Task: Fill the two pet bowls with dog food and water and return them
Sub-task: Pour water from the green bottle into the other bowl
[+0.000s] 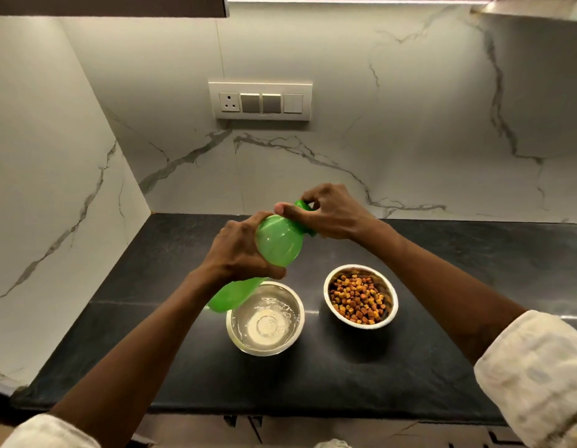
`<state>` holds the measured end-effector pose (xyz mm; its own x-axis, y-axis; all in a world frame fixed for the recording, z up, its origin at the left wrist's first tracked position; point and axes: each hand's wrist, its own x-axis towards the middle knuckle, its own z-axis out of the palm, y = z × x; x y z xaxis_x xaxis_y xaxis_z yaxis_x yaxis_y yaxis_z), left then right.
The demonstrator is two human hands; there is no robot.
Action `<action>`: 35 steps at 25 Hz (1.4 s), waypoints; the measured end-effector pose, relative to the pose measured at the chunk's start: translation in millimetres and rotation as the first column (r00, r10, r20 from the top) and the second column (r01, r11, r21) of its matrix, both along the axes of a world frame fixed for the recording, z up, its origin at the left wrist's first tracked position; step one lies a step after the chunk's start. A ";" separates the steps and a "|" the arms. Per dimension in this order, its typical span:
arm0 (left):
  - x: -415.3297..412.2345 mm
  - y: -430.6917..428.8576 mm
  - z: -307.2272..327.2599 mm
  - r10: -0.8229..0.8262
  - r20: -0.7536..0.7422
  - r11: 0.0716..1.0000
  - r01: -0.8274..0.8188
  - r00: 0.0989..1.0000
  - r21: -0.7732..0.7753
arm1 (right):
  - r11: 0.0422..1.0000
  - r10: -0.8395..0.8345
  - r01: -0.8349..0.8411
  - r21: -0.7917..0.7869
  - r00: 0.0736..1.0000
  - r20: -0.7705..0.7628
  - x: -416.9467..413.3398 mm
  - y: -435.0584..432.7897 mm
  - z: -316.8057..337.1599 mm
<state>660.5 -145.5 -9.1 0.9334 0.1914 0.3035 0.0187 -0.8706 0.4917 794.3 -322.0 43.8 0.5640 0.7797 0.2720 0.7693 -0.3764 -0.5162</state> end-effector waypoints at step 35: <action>208.9 -44.8 -14.9 -0.005 0.149 0.993 0.022 0.989 -0.115 | 0.950 -0.291 0.296 0.101 0.955 -0.059 128.9 -46.0 19.7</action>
<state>869.4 -190.3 -24.1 0.8824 0.2215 0.4151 -0.0732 -0.8069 0.5861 923.2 -368.0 63.5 0.7763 0.5458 0.3153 0.6095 -0.5227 -0.5961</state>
